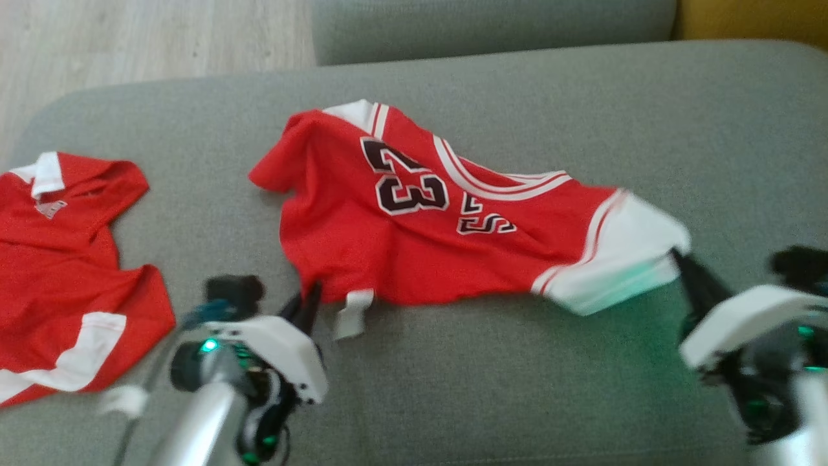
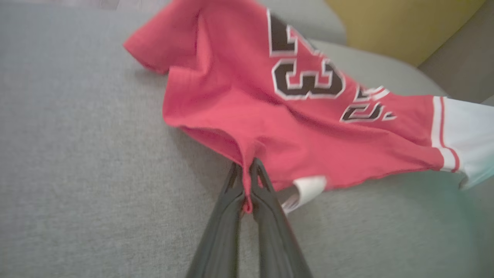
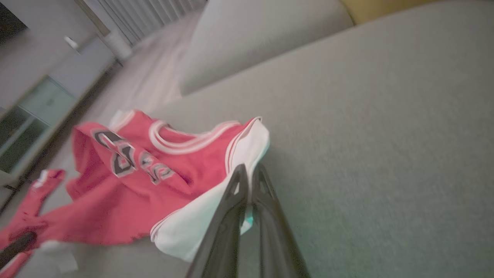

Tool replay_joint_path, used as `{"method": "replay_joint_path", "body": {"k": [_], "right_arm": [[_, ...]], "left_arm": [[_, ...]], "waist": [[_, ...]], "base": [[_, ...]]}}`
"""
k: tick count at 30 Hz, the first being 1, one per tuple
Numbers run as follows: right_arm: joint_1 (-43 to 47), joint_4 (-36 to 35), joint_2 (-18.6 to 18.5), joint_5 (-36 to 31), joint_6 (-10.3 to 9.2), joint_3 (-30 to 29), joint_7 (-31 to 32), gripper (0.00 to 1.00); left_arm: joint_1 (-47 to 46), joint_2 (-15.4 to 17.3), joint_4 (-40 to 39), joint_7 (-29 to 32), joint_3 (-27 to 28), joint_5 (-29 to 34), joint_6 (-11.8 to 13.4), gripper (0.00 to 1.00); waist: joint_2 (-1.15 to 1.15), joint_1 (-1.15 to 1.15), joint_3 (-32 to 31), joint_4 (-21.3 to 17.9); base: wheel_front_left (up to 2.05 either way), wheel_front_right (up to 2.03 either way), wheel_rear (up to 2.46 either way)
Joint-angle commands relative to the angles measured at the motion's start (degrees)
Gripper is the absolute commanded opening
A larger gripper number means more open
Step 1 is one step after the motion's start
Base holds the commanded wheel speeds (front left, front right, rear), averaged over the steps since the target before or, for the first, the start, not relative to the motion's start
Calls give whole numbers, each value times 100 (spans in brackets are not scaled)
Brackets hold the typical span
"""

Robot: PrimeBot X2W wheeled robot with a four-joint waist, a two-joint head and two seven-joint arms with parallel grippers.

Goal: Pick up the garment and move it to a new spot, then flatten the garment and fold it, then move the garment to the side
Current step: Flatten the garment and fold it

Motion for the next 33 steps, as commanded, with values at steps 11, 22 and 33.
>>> {"method": "replay_joint_path", "body": {"k": [11, 22, 33], "right_arm": [[476, -3740, 299, 1730, 43, -1350, 945, 0], [-928, -5332, 465, 2743, 43, -2589, 2150, 0], [-3078, -4462, 481, 1866, 43, -2521, 3603, 0]], "left_arm": [[1073, 855, -5160, 1198, 1207, -1405, 194, 0], [-165, 1170, -7277, 2191, 1756, -2285, 416, 0], [-2051, 1368, -6341, 2998, 1565, -2505, 513, 0]], "waist": [[0, 0, -334, -15], [0, 0, -361, -159], [0, 0, 525, -285]], "base": [[0, 0, 0], [0, 0, 0], [0, 0, 0]]}}
